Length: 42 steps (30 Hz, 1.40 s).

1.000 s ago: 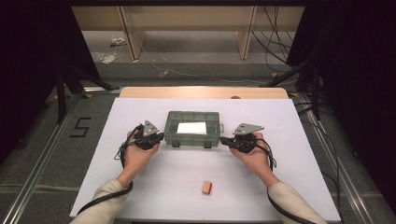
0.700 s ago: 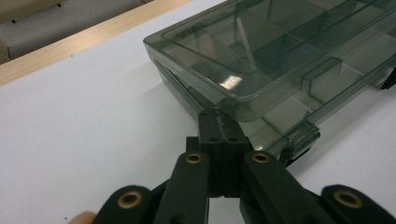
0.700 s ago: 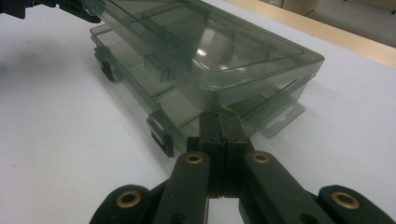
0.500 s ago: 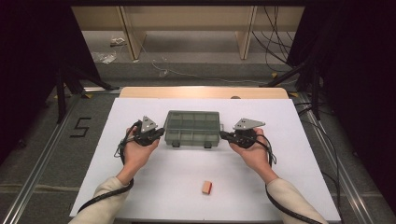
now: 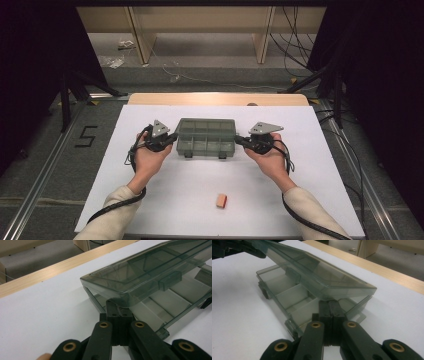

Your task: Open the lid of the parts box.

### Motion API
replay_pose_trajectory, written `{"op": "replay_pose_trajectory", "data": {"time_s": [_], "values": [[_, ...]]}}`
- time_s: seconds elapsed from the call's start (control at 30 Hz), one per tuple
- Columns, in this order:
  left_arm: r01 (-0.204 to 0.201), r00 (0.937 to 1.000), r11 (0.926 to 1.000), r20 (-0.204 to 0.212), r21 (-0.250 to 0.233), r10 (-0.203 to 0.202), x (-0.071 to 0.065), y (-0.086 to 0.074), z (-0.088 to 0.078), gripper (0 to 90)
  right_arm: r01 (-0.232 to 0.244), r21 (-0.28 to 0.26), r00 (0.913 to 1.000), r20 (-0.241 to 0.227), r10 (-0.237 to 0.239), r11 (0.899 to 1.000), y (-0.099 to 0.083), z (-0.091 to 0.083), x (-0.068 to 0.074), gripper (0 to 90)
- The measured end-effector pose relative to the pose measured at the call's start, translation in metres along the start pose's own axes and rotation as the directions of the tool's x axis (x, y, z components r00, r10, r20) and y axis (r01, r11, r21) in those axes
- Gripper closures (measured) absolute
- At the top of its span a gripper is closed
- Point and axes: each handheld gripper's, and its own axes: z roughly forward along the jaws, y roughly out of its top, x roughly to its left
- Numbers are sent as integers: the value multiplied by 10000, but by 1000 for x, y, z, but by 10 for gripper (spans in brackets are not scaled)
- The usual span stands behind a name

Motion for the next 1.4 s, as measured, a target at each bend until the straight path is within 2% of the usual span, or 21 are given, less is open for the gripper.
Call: {"op": "replay_pose_trajectory", "data": {"time_s": [0.77,0.9,1.03,1.1,1.17,1.2,1.23,1.33,1.4], "values": [[33,9998,9992,-186,-397,-41,2,15,3,896,-112,-299,9997,230,119,9995,13,4,-5,899],[47,9998,9990,-178,-439,-55,2,16,4,896,-176,-110,9987,473,181,9998,12,4,-5,847],[35,9998,9988,-194,-479,-44,2,17,5,894,161,-105,9935,1128,-148,9998,13,4,-4,732],[-4,9997,9989,-250,-464,-7,2,17,5,890,286,-149,9920,1234,-266,9995,14,4,-3,720],[-43,9993,9994,-377,-347,30,1,16,6,849,361,-278,9901,1369,-320,9990,15,5,-2,711],[-61,9988,9997,-486,-248,49,1,16,6,789,475,-404,9876,1518,-408,9981,16,5,-1,712],[-58,9983,9998,-582,-185,47,1,15,7,789,475,-404,9876,1518,-408,9981,16,5,-1,712],[-132,9944,9997,-1052,-196,110,4,14,8,694,582,-514,9853,1638,-491,9970,19,7,0,714],[-181,9930,9991,-1174,-384,134,6,14,7,675,614,-567,9845,1679,-511,9965,20,8,1,717]]}}
